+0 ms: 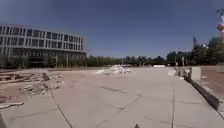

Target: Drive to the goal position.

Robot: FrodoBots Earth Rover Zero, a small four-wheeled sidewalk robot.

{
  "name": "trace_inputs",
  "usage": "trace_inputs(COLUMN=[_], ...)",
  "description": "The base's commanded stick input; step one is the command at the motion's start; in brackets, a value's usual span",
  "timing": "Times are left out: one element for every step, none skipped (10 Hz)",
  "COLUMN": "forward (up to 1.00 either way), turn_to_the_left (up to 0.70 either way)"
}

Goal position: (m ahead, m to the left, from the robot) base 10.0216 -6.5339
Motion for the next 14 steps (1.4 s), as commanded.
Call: trace_inputs(forward=[0.70, 0.70, 0.70, 0.70, 0.70, 0.70, 0.70, 0.70, 0.70, 0.70, 0.70, 0.70, 0.70, 0.70], turn_to_the_left=[-0.16, -0.31, -0.35, -0.35, -0.35, 0.00, 0.00, 0.00, 0.00, 0.00, 0.00, 0.00, 0.00, 0.00])
